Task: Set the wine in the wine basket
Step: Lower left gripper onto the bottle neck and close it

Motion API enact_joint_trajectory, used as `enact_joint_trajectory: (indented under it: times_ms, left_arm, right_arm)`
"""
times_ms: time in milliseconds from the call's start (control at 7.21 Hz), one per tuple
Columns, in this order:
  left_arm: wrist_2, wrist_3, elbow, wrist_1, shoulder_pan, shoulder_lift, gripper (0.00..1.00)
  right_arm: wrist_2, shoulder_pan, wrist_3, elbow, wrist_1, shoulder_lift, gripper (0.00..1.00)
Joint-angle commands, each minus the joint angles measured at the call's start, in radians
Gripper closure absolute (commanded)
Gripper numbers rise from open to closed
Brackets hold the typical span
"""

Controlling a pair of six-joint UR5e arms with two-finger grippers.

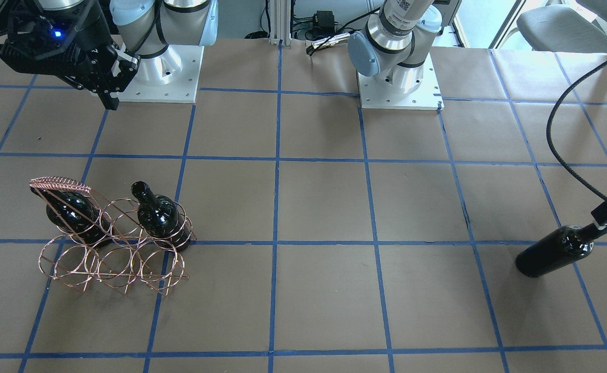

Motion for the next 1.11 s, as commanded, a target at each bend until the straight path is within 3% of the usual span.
enact_joint_trajectory:
  times_ms: [0,139,278,555,833,971]
  left_arm:
    - [0.030,0.000,-0.001,-0.021,-0.001,-0.011,0.20]
    - [0.042,0.000,0.001,-0.029,-0.001,-0.011,0.20]
    - [0.044,0.000,-0.001,-0.037,-0.002,-0.010,0.20]
    - [0.044,0.000,0.001,-0.075,-0.004,0.013,0.33]
    - [0.045,0.017,0.001,-0.076,-0.002,0.009,0.44]
    - [0.045,0.022,0.001,-0.076,-0.002,0.010,0.54]
  right_arm:
    - [0.000,0.000,-0.003,0.000,0.000,0.000,0.72]
    - [0.008,-0.001,-0.006,0.000,0.000,0.000,0.82]
    - [0.005,-0.001,-0.003,0.000,0.000,0.002,0.79]
    - [-0.003,-0.001,-0.005,0.000,-0.002,0.002,0.47]
    - [-0.001,-0.001,-0.006,0.000,-0.002,0.002,0.50]
    - [-0.003,-0.001,-0.006,0.000,-0.002,0.002,0.49]
